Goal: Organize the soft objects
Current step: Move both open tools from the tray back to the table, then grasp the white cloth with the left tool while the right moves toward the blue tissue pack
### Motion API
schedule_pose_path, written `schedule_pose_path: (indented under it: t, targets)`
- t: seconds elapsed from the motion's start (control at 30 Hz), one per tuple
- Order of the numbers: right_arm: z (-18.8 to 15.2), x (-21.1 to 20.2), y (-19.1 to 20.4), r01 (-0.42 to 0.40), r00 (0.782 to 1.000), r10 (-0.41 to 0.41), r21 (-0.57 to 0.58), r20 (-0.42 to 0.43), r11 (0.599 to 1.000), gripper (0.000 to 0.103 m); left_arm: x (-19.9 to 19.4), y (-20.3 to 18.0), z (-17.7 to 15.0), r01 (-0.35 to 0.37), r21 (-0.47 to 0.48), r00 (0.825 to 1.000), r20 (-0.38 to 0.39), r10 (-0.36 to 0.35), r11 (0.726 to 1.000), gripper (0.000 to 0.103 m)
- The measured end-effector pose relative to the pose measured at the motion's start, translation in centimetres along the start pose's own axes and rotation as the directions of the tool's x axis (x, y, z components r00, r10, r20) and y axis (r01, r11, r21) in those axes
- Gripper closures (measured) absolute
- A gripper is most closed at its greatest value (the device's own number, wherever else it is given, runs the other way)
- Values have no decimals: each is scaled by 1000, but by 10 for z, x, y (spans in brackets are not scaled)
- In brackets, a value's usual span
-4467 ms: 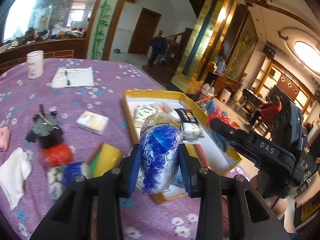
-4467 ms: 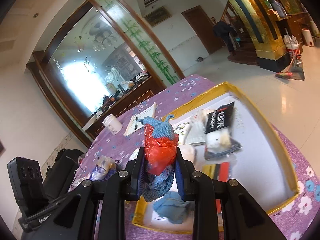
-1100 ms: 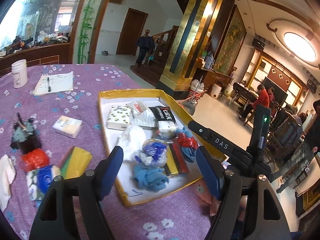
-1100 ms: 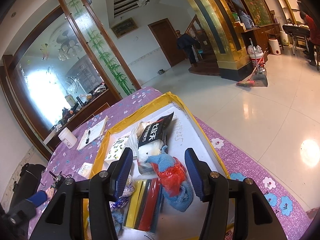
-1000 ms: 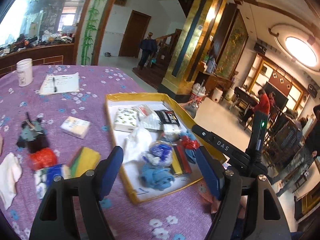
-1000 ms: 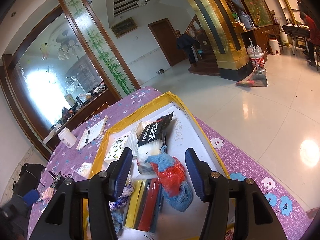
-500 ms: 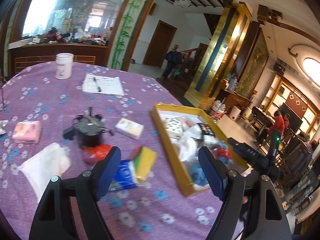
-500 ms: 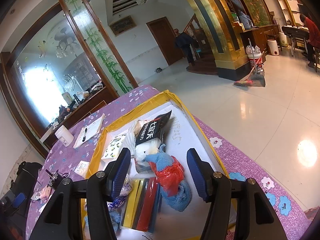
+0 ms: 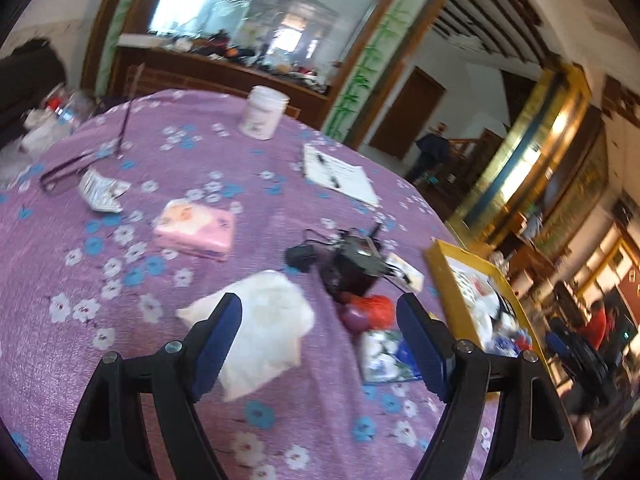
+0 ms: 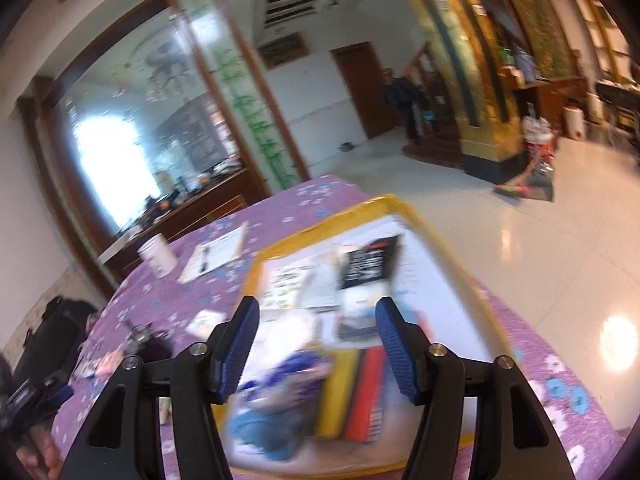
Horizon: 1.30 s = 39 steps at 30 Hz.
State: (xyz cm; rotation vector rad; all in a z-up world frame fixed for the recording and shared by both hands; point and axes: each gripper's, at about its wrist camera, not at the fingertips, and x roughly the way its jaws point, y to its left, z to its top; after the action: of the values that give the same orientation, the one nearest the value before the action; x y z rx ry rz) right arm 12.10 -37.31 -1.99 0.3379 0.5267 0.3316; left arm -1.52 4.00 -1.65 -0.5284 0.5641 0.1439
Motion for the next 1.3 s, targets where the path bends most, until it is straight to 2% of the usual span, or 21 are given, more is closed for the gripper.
schedule_pose_path:
  t: [0.13, 0.33, 0.4, 0.5, 0.57, 0.67, 0.7, 0.77, 0.8, 0.83, 0.9, 1.0, 1.07, 1.17, 1.23, 1.3]
  targets:
    - [-11, 8, 42, -108, 992, 101, -90, -81, 990, 33, 5, 12, 0, -27, -18, 999, -29, 27, 999, 24]
    - [-34, 18, 84, -202, 972, 174, -178, -158, 963, 33, 25, 21, 8, -101, -14, 987, -131, 98, 995, 21]
    - [-40, 19, 89, -216, 968, 184, -189, -174, 958, 33, 37, 22, 11, -105, 2, 978, -180, 103, 994, 17]
    - [-46, 22, 96, -232, 962, 194, -199, -193, 952, 33, 57, 22, 13, -125, 15, 959, -253, 124, 992, 17]
    - [-48, 21, 98, -240, 959, 198, -206, -201, 949, 33, 70, 16, 13, -136, 40, 951, -276, 142, 990, 17]
    - [-50, 22, 102, -250, 955, 205, -210, -216, 945, 33, 88, 6, 9, -157, 98, 947, -269, 178, 983, 17]
    - [-51, 23, 103, -254, 953, 207, -212, -220, 944, 33, 92, 4, 7, -162, 112, 945, -267, 187, 980, 20]
    - [-52, 24, 108, -262, 950, 210, -227, -230, 938, 33, 99, 3, 3, -176, 141, 943, -261, 208, 974, 57]
    - [-54, 25, 111, -268, 948, 212, -237, -237, 934, 33, 102, 4, 1, -184, 153, 937, -270, 221, 971, 87]
    - [-56, 26, 116, -279, 944, 216, -250, -249, 927, 32, 103, 7, 0, -197, 158, 937, -259, 233, 968, 91]
    - [-58, 30, 124, -300, 935, 228, -262, -272, 917, 28, 97, 9, 0, -172, 158, 949, -239, 207, 972, 96]
    - [-64, 45, 146, -369, 898, 266, -273, -349, 888, 20, 78, 6, 6, -129, 142, 974, -166, 152, 981, 96]
    - [-67, 60, 160, -399, 876, 276, -274, -395, 875, 20, 63, 4, 11, -96, 143, 989, -100, 111, 985, 96]
    - [-69, 95, 181, -415, 850, 266, -267, -455, 870, 20, 55, 5, 13, -68, 128, 995, -68, 77, 989, 96]
    - [-71, 121, 190, -431, 826, 268, -248, -496, 868, 20, 53, 9, 15, -56, 109, 996, -69, 64, 992, 96]
    - [-75, 138, 193, -430, 812, 258, -237, -523, 871, 20, 54, 13, 17, -56, 97, 995, -74, 64, 994, 96]
